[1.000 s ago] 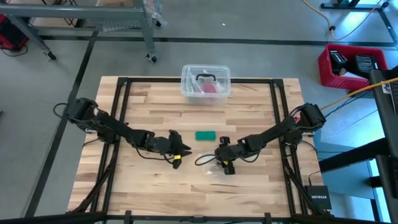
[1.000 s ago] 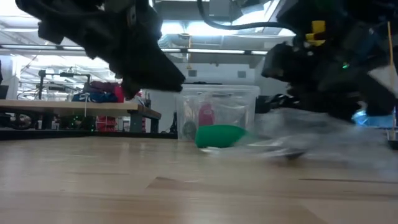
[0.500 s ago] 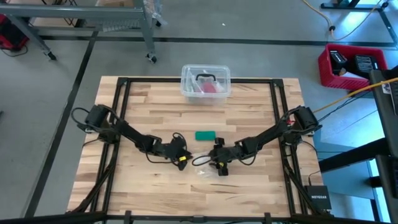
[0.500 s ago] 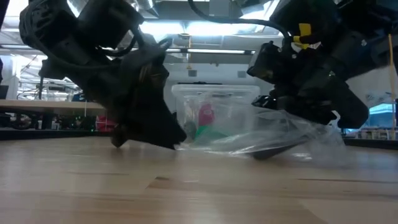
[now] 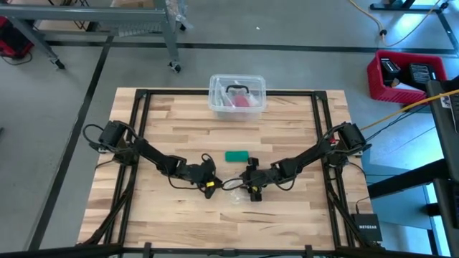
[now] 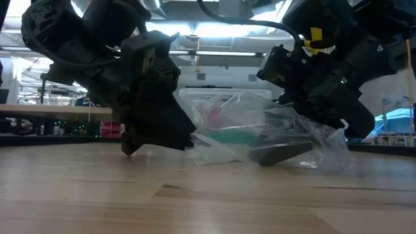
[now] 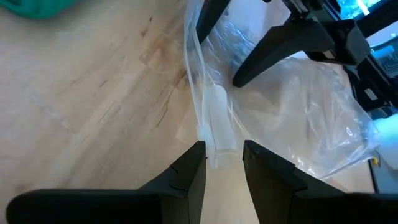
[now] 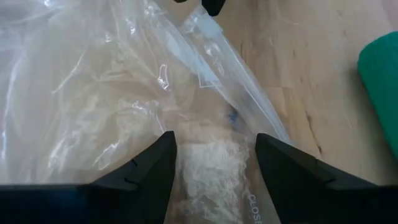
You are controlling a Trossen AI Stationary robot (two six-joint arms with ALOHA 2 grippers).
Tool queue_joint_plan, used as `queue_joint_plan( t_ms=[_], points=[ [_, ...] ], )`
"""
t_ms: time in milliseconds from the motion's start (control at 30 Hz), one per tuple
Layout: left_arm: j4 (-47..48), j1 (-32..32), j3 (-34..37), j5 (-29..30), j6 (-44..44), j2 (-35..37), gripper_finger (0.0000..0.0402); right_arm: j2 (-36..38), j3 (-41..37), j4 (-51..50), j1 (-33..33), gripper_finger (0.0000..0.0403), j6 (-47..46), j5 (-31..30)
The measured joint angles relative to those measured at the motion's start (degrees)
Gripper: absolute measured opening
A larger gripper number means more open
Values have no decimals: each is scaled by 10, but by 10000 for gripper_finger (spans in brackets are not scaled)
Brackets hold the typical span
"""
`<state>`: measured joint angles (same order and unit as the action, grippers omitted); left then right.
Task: Roll bandage
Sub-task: Put the rolled bandage into the transparent zip bag
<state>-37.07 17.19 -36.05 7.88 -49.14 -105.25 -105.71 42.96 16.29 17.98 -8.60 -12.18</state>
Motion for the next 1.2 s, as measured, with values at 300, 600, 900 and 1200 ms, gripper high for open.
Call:
queue_joint_plan(
  t_ms=[300, 600, 900, 1200],
  points=[
    [35, -3, 1, 0, -6, 0, 100, 0, 0, 4, 0, 227, 1, -3],
    [46, -11, -4, 57, 25, -1, 100, 0, 0, 6, 0, 227, 0, -8],
    [50, -21, -4, 62, 44, -2, 100, -1, 0, 7, 0, 227, 0, -8],
    [36, -20, -3, 74, 72, -3, 100, -1, 0, 8, 0, 227, -1, -8]
  ],
)
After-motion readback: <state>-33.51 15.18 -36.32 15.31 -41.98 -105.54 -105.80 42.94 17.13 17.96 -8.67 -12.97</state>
